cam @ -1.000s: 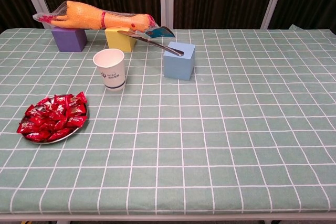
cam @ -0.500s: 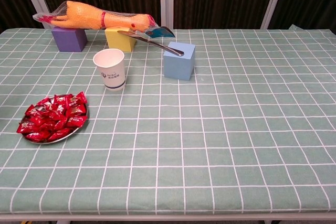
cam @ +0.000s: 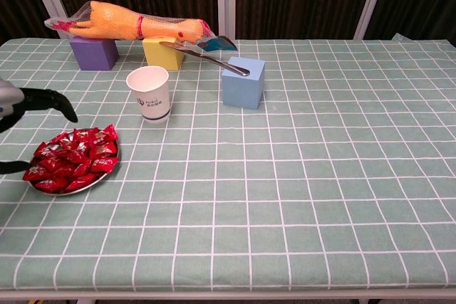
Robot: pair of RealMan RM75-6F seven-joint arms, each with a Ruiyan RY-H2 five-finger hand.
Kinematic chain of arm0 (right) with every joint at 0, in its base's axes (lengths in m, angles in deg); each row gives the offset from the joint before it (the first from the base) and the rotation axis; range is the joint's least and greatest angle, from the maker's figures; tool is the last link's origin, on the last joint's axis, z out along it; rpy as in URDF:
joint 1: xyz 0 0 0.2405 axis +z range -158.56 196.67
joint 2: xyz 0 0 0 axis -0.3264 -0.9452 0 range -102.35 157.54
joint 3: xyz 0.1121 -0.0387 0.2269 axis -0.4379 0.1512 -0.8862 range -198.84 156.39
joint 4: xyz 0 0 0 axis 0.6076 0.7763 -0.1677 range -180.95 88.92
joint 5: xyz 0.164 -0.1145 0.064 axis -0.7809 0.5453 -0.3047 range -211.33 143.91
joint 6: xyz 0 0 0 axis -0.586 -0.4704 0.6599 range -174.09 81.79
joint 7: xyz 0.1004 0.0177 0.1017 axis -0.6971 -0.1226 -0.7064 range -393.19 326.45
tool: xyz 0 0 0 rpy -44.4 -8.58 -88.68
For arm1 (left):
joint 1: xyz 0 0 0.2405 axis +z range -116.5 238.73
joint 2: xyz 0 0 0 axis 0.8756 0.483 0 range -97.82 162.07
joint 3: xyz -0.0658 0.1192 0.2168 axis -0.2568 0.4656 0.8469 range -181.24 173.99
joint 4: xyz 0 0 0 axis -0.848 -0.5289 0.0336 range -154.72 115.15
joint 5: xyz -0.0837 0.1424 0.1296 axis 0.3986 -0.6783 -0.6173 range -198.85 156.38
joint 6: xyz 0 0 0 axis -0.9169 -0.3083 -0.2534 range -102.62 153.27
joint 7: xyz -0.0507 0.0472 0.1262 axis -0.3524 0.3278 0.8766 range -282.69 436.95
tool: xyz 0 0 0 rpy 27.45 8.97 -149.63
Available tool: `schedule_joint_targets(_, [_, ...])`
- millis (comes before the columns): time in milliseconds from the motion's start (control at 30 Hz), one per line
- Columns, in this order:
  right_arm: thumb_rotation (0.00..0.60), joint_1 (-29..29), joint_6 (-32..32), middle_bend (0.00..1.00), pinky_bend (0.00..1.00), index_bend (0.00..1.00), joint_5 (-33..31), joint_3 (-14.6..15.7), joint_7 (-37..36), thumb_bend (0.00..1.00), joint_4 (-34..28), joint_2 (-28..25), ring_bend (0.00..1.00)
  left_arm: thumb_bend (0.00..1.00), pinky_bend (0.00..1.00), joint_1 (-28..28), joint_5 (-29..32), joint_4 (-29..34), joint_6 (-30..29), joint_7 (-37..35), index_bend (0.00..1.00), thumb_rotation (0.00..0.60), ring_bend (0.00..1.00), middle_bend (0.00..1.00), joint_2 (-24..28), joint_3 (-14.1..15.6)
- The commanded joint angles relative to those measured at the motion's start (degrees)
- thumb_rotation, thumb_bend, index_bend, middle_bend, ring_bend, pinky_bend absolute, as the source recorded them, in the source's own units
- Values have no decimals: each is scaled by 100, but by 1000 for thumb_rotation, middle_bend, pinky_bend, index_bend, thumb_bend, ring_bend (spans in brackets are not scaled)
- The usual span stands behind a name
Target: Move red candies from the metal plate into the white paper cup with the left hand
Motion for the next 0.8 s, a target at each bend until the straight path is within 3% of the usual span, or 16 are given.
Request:
schedule_joint_targets(33, [600, 11, 8, 156, 177, 119, 7, 0, 6, 118, -4, 6, 0, 247, 1000, -157, 252, -165, 240, 189, 329, 600, 788, 321, -254, -37])
schedule_joint_targets(567, [600, 1, -3, 156, 184, 119, -21, 1, 17, 118, -18, -11, 0, 257, 1000, -452, 1066, -560, 686, 817, 391, 600, 831, 423, -777, -78])
schedule_joint_targets(800, [600, -3, -6, 156, 195, 119, -21, 6, 21, 118, -40, -27, 0, 308, 1000, -514, 980, -916, 572, 668, 524, 600, 869, 527, -980, -17])
